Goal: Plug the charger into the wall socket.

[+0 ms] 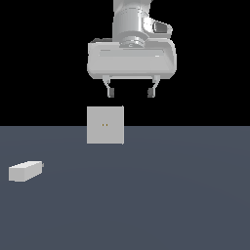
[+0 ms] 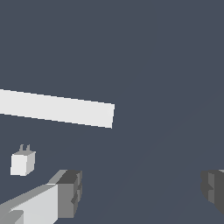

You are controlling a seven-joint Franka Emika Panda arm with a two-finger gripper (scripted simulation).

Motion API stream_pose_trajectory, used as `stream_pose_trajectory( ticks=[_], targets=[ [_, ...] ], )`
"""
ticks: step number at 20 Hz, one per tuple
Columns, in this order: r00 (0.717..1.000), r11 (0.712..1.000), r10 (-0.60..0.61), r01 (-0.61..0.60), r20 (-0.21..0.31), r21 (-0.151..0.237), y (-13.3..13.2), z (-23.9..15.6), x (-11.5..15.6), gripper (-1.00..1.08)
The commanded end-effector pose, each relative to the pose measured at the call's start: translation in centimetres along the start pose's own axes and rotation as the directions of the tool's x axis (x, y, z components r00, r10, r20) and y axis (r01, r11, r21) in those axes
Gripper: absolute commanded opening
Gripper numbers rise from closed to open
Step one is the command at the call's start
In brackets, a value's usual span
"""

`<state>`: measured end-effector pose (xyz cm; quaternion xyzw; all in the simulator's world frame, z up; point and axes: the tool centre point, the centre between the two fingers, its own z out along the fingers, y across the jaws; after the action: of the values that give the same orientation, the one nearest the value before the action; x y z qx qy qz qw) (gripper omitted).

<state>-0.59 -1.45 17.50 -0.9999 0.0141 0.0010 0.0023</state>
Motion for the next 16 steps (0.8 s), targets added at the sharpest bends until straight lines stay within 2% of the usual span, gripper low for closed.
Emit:
stream_pose_trajectory(
  ticks=[1,9,16],
  targets=[
    [1.000,1.000,0.000,0.000,0.000,0.000,0.0,0.0,0.0,1.00],
    [1.000,1.000,0.003,-0.003,-0.018,0.000,-0.8,0.4,-0.4,1.00],
    [0.998,1.000,0.011,-0.011,-0.065,-0.001,-3.0,1.4,-1.4,1.00]
  ],
)
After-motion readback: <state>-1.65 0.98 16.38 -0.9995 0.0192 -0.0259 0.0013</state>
